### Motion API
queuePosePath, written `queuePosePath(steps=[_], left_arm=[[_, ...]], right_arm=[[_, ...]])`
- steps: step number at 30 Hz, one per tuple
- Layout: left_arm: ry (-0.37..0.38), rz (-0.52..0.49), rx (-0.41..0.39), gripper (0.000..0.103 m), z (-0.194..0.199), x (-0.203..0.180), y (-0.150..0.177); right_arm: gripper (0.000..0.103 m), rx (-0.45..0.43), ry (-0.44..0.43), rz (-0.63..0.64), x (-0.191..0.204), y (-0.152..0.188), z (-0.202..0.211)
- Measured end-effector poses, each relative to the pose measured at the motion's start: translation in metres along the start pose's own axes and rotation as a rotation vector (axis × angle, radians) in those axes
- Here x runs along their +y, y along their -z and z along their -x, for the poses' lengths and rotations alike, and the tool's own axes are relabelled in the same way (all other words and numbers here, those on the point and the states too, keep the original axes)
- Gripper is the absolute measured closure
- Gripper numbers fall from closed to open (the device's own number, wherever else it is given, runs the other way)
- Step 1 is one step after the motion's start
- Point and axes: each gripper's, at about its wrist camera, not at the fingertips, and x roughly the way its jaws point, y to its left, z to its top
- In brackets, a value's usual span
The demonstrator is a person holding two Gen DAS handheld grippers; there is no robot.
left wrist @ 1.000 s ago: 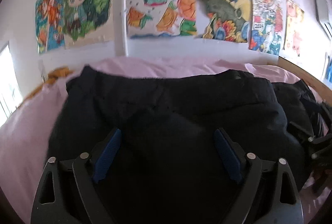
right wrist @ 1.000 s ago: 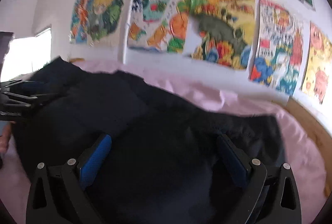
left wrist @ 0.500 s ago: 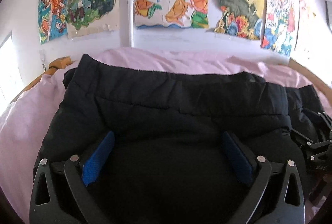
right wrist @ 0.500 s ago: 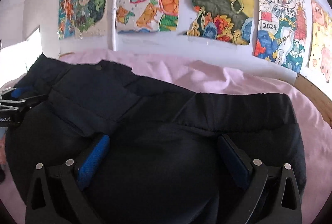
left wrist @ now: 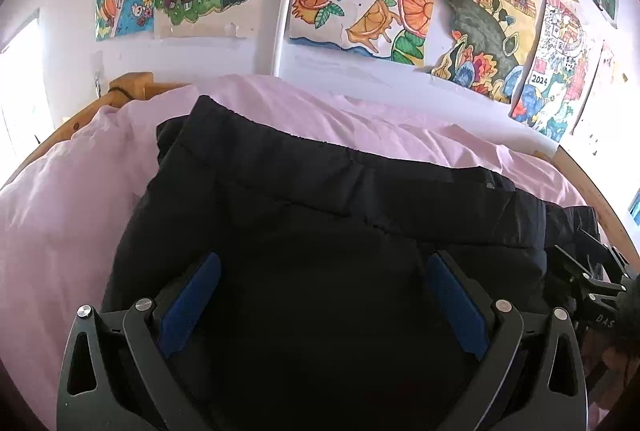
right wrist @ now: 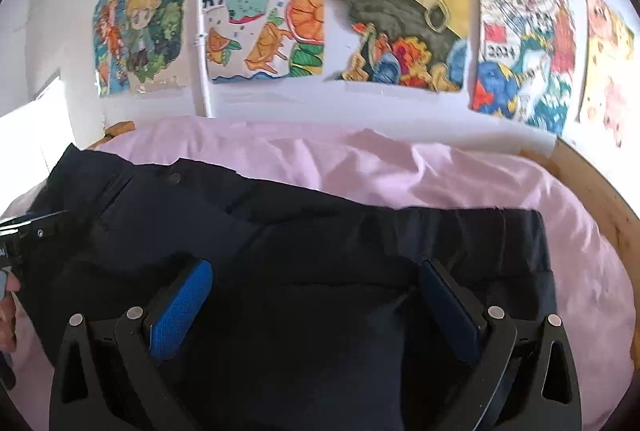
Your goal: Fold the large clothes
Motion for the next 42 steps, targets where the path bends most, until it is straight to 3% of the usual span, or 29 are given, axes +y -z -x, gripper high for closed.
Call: queuePosePath(steps=[3,7,13,23,34,42], left_arm=[[0.002,-0.003,0.019,0.001,0.015,-0.004,-0.005],[0.007,-0.010,0.012,0.001,0.049,-0.013,-0.009],[0.013,-0.028,-0.038,0.001,0.118,-0.022,-0.012],[0.020,-0.011,-0.121,0.001,0.230,-0.041,-0.005],[0.029,-0.057,-0.190,0.001,0.293,-0.073,0.014],[0.000,-0.113,-0.243,0.001,0.334,-0.090,0.044]], right_arm=[[0.000,0.014,0.011,-0.007,0.002,-0.002,0.015],[0.000,-0.029,0.000,-0.028,0.016,-0.007,0.054],[0.000,-0.126,-0.007,-0.117,0.030,-0.016,0.119],[0.000,-0.146,0.003,-0.153,0.035,-0.019,0.223],[0.000,-0.214,-0.005,-0.157,0.043,-0.012,0.299],[0.000,-0.274,-0.005,-0.072,0.061,0.012,0.354]])
